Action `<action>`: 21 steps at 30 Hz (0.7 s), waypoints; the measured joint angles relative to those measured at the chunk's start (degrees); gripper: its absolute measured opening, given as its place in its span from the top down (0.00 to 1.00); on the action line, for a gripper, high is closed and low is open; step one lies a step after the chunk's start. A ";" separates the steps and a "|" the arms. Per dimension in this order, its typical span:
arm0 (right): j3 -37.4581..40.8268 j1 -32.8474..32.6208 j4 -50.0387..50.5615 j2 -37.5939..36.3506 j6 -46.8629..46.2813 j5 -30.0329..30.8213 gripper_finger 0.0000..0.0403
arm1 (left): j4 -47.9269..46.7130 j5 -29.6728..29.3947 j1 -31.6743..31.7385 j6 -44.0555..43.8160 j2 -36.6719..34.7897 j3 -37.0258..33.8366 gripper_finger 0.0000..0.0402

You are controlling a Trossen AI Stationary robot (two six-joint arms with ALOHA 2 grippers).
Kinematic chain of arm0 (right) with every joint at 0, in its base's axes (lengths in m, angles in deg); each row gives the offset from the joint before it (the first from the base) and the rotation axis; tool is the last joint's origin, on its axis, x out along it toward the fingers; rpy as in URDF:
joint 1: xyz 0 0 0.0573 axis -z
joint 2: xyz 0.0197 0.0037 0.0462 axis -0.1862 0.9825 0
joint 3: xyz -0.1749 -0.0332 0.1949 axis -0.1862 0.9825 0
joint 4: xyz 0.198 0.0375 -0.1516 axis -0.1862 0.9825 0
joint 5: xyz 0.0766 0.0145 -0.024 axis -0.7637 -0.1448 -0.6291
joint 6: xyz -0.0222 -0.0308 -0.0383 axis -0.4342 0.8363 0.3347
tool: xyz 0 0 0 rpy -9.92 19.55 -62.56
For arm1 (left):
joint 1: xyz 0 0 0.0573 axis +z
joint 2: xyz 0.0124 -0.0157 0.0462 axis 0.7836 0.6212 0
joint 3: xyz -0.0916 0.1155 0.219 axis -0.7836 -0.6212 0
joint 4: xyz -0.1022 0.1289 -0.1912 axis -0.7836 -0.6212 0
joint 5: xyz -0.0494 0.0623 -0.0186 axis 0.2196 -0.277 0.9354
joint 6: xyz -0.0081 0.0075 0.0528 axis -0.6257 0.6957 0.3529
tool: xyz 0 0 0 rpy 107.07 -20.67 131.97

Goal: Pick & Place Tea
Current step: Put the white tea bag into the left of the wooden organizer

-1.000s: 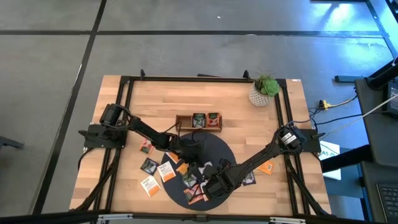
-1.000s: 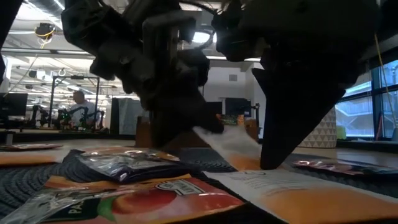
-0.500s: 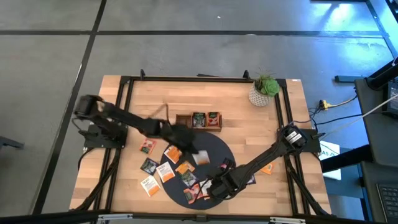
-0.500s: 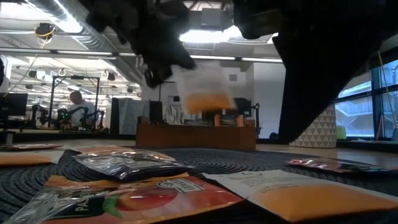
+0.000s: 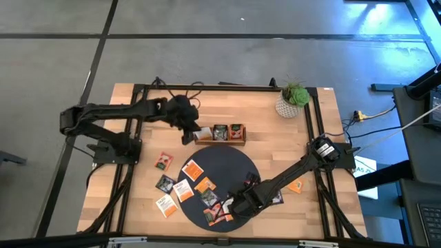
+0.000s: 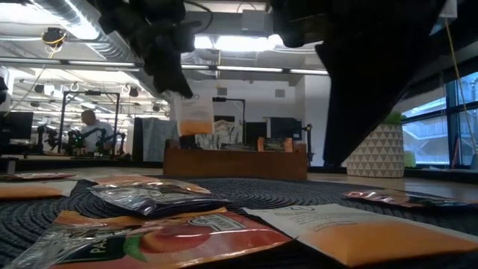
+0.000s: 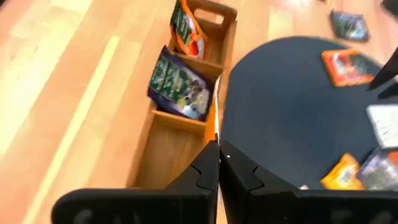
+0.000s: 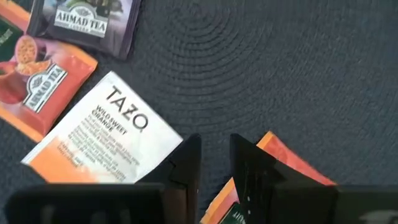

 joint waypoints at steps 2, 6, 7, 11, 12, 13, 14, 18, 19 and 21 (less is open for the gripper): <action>-0.02 0.65 -0.21 0.00 1.03 0.02 0.78 | -0.17 -0.01 0.79 3.21 0.52 -0.02 1.00; -0.02 1.69 -0.67 0.00 2.33 0.12 0.78 | -0.22 -0.26 2.27 7.87 1.91 -0.02 1.00; -0.02 1.87 -0.72 0.00 2.44 0.13 0.78 | -0.06 -0.28 2.40 8.86 2.24 -0.02 1.00; -0.02 2.24 -0.74 0.00 2.56 0.13 0.78 | -0.07 -0.81 2.70 14.45 3.59 -0.02 1.00; -0.02 2.26 -0.74 0.00 2.56 0.13 0.78 | -0.01 -1.66 2.66 15.49 3.88 -0.02 1.00; -0.02 2.26 -0.75 0.00 2.56 0.13 0.78 | -0.02 -2.87 2.50 16.25 4.15 -0.02 1.00; -0.02 2.26 -0.74 0.00 2.58 0.13 0.78 | -0.05 -4.43 2.37 16.75 4.41 -0.02 1.00; -0.02 2.26 -0.74 0.00 2.56 0.13 0.78 | 0.20 -10.78 1.94 16.95 5.05 -0.02 0.99; -0.02 2.26 -0.74 0.00 2.56 0.13 0.78 | 0.33 -12.09 1.84 16.93 5.18 -0.02 0.99; -0.02 2.26 -0.74 0.00 2.57 0.13 0.78 | 0.83 -13.56 1.73 16.95 5.47 -0.02 0.98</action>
